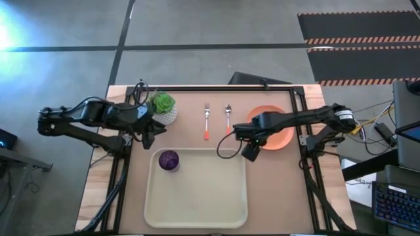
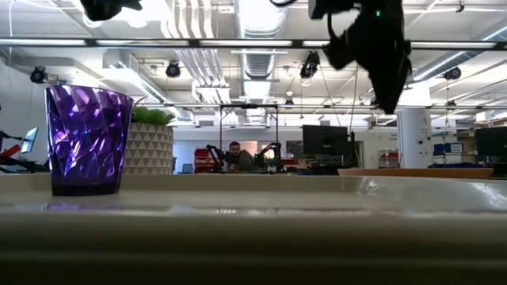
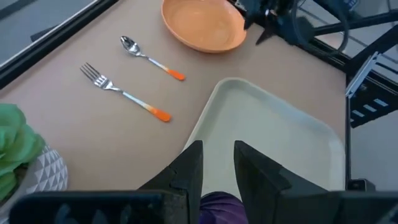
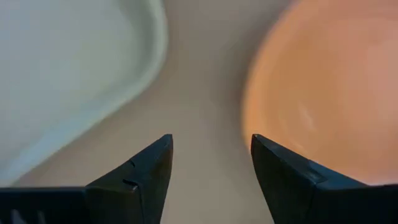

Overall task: Pick and place plate/cup/fork/spoon on tray
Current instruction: Put the orange plate on the gray serving tray

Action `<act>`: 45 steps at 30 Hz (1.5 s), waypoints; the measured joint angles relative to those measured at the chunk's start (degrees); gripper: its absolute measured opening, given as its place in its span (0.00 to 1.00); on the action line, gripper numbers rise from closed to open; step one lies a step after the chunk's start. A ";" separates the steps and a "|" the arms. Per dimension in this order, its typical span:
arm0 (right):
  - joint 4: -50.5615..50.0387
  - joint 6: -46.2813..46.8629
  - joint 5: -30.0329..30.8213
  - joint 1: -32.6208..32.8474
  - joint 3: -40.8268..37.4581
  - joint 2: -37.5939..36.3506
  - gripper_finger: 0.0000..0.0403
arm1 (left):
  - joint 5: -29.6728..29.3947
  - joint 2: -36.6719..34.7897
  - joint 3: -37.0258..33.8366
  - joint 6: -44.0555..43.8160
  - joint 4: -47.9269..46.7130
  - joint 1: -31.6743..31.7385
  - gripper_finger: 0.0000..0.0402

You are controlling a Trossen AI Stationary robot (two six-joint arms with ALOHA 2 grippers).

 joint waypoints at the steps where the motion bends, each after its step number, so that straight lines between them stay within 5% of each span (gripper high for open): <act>1: 2.50 0.15 -0.57 0.00 -1.79 0.02 0.52 | -0.02 -0.20 0.00 0.00 -0.57 0.00 0.18; 12: 10.39 -0.50 -0.37 -1.66 -15.92 0.00 0.53 | -0.07 -0.36 -0.04 -0.52 -4.28 0.00 0.18; 26: 20.57 -6.31 2.52 -3.91 -23.89 0.02 0.50 | -0.04 1.61 -0.04 -1.23 -4.23 -0.01 0.18; 30: 20.56 -6.28 4.72 -4.17 -25.31 0.02 0.38 | -0.04 1.84 0.07 -2.16 -3.80 -0.01 0.18; 35: 20.65 -5.97 5.80 -4.11 -25.85 -0.10 0.07 | -0.04 1.82 0.26 -2.19 -3.28 -0.02 0.18; 40: 19.66 -4.44 6.05 -4.13 -24.63 -0.93 0.03 | -0.04 1.52 0.08 -2.14 -3.30 0.00 0.18; 45: 14.81 -1.63 5.26 -3.02 -15.31 -3.70 0.02 | -0.09 1.12 0.11 -2.12 -4.43 0.00 0.18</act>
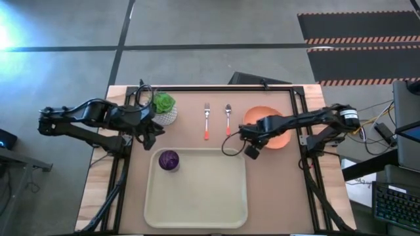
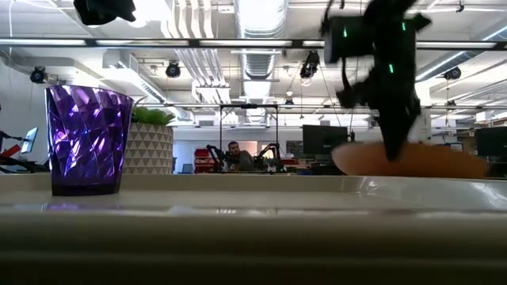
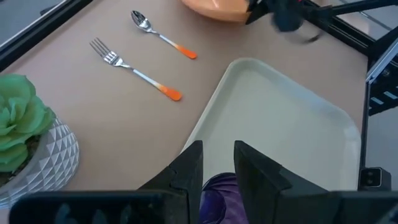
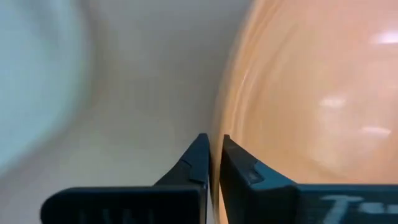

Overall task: Pick and place plate/cup/fork/spoon on tray
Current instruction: Put the orange plate on the gray serving tray

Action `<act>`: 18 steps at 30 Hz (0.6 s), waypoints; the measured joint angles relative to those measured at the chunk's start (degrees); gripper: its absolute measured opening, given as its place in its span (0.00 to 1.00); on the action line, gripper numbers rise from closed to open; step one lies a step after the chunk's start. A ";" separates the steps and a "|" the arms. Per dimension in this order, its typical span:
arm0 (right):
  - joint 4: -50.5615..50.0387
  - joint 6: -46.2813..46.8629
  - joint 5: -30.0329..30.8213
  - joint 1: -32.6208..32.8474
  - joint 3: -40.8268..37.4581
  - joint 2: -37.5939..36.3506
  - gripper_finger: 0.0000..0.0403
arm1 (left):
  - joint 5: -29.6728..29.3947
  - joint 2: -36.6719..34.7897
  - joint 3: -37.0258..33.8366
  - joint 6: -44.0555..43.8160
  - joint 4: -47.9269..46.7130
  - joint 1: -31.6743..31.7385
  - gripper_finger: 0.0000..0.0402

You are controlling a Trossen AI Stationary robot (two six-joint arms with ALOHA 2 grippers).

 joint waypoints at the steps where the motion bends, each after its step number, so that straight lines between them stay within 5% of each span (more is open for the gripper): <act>1: -1.11 0.03 -0.05 0.45 2.61 -0.58 0.02 | -0.02 -0.14 0.00 0.00 -0.22 -0.02 0.18; 9: -5.75 1.15 0.85 6.15 25.41 -3.00 0.02 | -2.04 -1.51 -0.04 0.49 -2.45 -0.02 0.18; 18: -4.82 5.59 2.74 18.30 40.57 5.00 0.02 | -5.74 -5.22 -0.14 0.53 -5.18 0.00 0.18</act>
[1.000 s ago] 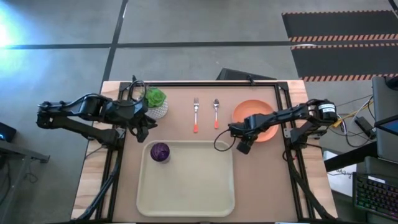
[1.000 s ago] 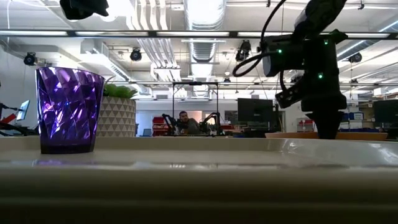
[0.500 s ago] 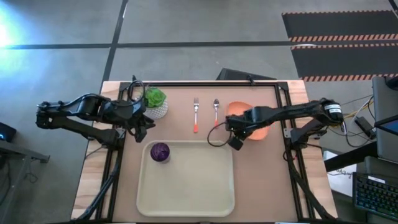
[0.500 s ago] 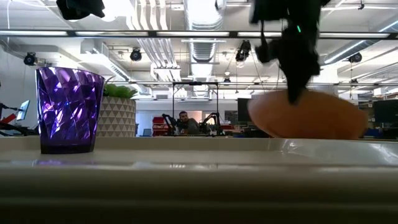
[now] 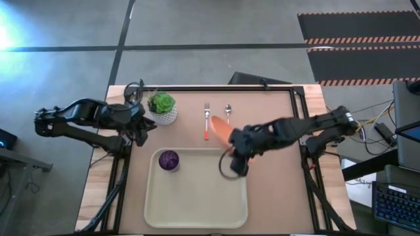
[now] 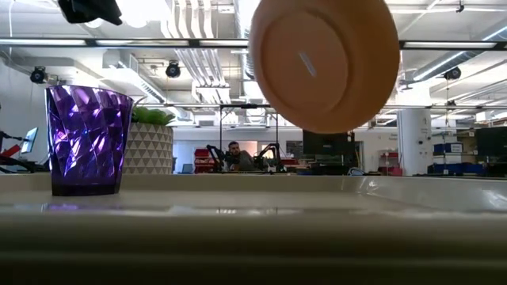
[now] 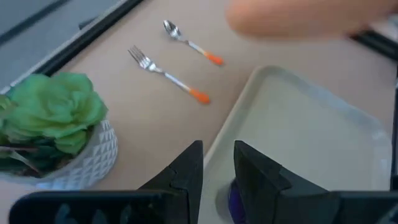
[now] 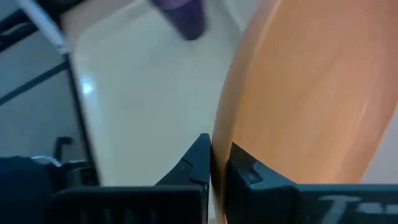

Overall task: Pick and place plate/cup/fork/spoon on tray
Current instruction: Put the orange plate on the gray serving tray

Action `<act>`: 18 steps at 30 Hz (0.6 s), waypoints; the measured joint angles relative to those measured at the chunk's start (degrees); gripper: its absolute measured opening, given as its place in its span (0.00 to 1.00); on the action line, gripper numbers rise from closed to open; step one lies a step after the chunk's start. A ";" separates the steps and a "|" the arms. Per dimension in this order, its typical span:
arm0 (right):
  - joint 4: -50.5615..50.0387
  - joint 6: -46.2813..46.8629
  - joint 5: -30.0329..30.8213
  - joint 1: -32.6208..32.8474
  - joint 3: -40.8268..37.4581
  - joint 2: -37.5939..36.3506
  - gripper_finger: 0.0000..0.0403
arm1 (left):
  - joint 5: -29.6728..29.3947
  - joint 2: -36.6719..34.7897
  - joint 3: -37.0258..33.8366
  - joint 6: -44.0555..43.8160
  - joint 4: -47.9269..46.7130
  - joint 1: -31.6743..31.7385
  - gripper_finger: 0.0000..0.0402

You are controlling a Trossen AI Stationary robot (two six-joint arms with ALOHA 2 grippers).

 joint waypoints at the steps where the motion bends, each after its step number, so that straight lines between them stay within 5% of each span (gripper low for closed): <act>1: 0.29 0.84 -0.02 1.41 1.42 1.45 0.02 | -0.37 -0.38 0.03 0.01 -0.16 0.00 0.18; 10: -0.26 3.13 -2.43 11.11 16.80 15.63 0.02 | -4.66 -2.95 -0.01 -0.12 -1.99 0.00 0.18; 18: -0.08 14.23 3.60 15.16 27.92 28.58 0.02 | -3.15 -2.73 -0.21 0.14 -6.46 0.00 0.18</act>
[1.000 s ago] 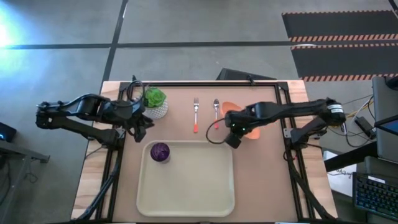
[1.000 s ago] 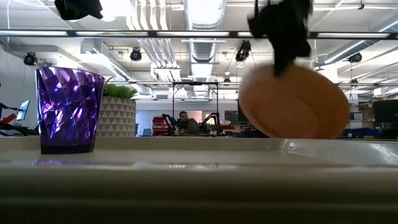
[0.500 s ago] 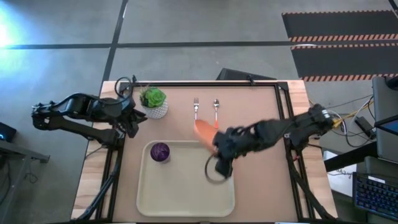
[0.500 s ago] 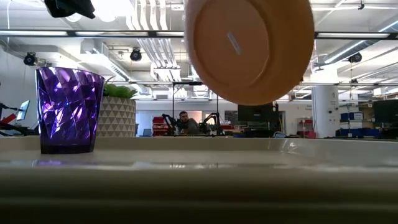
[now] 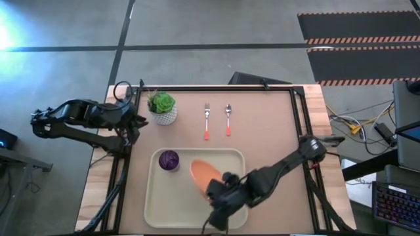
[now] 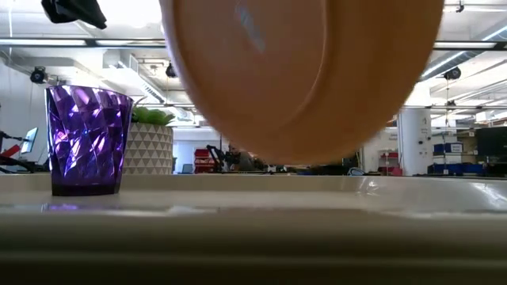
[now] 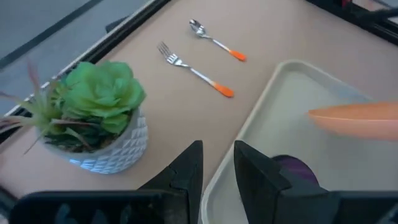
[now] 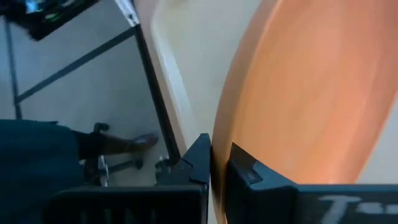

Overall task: Pick and place plate/cup/fork/spoon on tray
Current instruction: Put the orange plate on the gray serving tray

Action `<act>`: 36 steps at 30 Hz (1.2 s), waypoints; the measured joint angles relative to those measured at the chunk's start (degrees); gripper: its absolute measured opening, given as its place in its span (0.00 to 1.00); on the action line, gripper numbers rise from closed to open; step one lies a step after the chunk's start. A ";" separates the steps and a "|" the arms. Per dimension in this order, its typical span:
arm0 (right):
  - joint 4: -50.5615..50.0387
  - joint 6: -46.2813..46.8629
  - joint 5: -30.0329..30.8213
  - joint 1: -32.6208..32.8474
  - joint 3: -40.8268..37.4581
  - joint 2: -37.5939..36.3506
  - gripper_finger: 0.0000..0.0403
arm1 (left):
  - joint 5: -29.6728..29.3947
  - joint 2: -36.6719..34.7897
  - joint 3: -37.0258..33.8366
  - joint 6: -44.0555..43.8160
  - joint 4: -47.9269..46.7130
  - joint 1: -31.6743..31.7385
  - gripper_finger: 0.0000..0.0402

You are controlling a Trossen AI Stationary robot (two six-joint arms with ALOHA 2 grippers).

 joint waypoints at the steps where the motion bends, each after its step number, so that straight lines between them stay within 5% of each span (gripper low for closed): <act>1: 0.05 1.36 0.08 0.22 1.12 1.97 0.02 | 0.50 0.01 0.00 0.68 0.15 0.00 0.18; 14: 6.78 7.25 -2.65 0.94 7.55 21.89 0.03 | 3.25 -0.94 0.00 5.65 0.26 0.00 0.18; 27: 11.99 3.77 -2.81 -1.29 7.60 23.62 0.03 | 3.44 -0.99 -0.03 5.78 0.30 0.00 0.18; 36: 14.68 6.28 -4.14 -1.09 7.57 23.50 0.21 | 4.09 -0.99 -0.04 5.84 0.30 0.00 0.18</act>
